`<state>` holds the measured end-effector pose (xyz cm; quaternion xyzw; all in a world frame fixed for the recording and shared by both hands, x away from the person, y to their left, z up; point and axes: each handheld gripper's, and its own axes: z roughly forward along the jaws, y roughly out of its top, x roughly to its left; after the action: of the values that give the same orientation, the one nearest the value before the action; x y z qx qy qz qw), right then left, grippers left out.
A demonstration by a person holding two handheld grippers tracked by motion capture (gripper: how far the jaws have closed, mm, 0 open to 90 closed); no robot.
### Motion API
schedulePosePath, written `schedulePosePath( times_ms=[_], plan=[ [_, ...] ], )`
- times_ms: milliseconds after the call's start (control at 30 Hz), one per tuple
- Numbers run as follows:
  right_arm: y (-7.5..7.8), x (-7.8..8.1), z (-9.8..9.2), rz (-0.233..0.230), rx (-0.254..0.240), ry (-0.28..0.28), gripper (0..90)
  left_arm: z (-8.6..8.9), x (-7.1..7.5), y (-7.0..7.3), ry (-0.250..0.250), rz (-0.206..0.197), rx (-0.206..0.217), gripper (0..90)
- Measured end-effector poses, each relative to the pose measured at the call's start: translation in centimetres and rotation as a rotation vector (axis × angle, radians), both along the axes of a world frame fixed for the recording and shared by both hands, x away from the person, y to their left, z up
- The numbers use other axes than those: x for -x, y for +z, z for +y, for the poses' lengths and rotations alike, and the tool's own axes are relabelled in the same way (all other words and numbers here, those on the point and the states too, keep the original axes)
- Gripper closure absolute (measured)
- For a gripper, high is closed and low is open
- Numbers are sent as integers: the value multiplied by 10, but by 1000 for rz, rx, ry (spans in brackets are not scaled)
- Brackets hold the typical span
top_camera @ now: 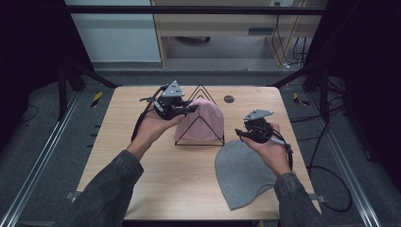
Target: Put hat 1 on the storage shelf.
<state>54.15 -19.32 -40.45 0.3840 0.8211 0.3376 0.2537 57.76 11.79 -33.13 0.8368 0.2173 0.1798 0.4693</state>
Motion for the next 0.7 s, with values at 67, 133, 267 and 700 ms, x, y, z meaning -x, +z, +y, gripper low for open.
schedulePosePath(
  times_ms=[67, 133, 267, 700],
  plan=[
    [-1, 0, -5, 17, -19, -3, 483, 1, 0, -2, 5, 8, 0, 763],
    [-2, 0, -9, 36, -18, -12, 450, 3, 0, -4, 13, 8, 7, 762],
    [-4, -1, -16, 52, 1, -31, 434, 5, 0, -6, 14, 14, -4, 759],
    [-18, -4, -39, 108, 17, -91, 419, 11, 2, -18, 23, 45, -26, 730]
  ],
)
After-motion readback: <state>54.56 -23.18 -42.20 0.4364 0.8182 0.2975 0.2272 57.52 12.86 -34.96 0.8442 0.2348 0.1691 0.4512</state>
